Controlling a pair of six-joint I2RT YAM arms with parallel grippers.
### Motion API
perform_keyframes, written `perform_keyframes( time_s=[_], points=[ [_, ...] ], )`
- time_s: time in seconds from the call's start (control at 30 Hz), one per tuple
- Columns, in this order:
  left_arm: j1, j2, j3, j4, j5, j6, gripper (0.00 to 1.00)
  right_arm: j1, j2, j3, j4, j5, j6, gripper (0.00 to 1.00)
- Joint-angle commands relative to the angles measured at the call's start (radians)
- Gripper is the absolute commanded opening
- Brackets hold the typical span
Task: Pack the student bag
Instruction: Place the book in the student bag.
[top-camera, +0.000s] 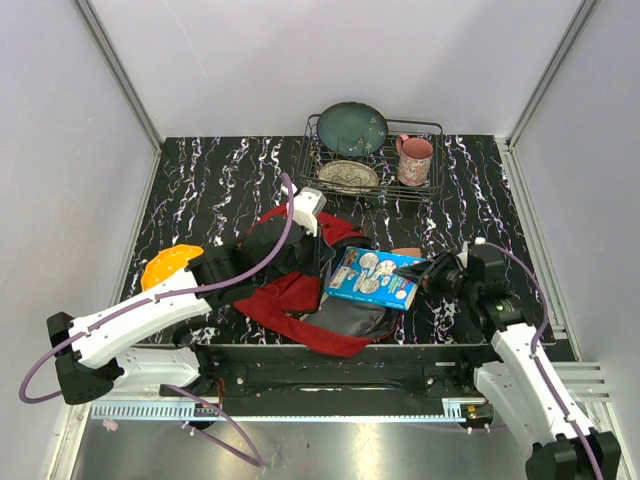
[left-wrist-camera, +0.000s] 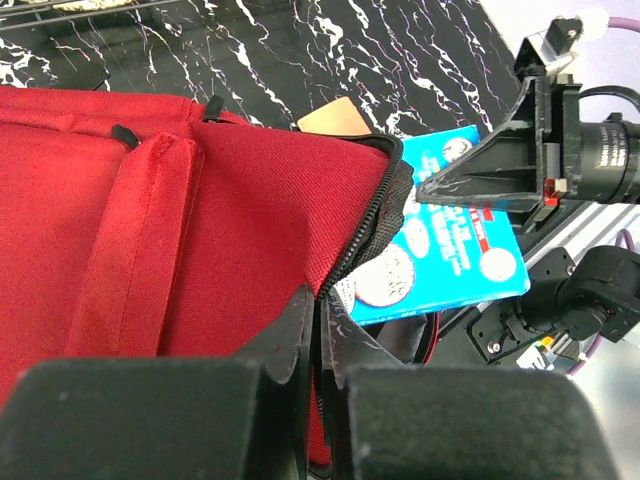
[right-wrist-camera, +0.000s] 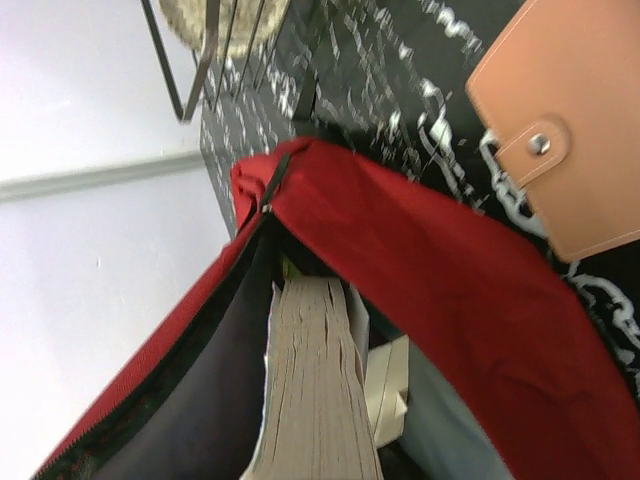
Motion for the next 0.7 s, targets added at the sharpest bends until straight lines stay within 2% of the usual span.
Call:
perform_keyframes(
  time_s=[0.0,0.2,0.3,0.33,0.37,0.4,0.5,0.53,0.6,0.67],
  points=[
    [-0.007,-0.006,0.023,0.109,-0.009,-0.019,0.00,0.090,0.051,0.021,0.221,0.026,0.053,0.00],
    [-0.008,-0.009,0.022,0.119,-0.006,-0.025,0.00,0.300,0.202,0.008,0.450,0.207,0.123,0.00],
    [-0.008,-0.014,0.023,0.119,0.003,-0.028,0.00,0.413,0.329,-0.043,0.696,0.342,0.220,0.00],
    [-0.010,-0.020,0.020,0.120,0.003,-0.029,0.00,0.455,0.369,-0.054,0.841,0.389,0.243,0.00],
    [-0.010,-0.023,0.017,0.123,0.002,-0.029,0.00,0.498,0.456,-0.034,0.878,0.502,0.247,0.00],
    [-0.010,-0.026,0.016,0.122,0.002,-0.028,0.00,0.577,0.499,-0.016,0.902,0.551,0.237,0.00],
    [-0.012,-0.041,0.014,0.105,-0.009,-0.038,0.00,0.705,0.669,0.035,1.023,0.774,0.260,0.00],
    [-0.012,-0.049,0.013,0.103,-0.011,-0.034,0.00,0.728,0.712,0.046,1.090,0.821,0.266,0.00],
    [-0.012,-0.057,0.022,0.054,-0.032,-0.042,0.00,0.754,0.812,0.090,1.087,0.919,0.275,0.00],
    [-0.010,-0.075,0.016,0.044,-0.025,-0.039,0.00,0.765,0.907,0.116,1.154,0.957,0.284,0.00]
  ],
)
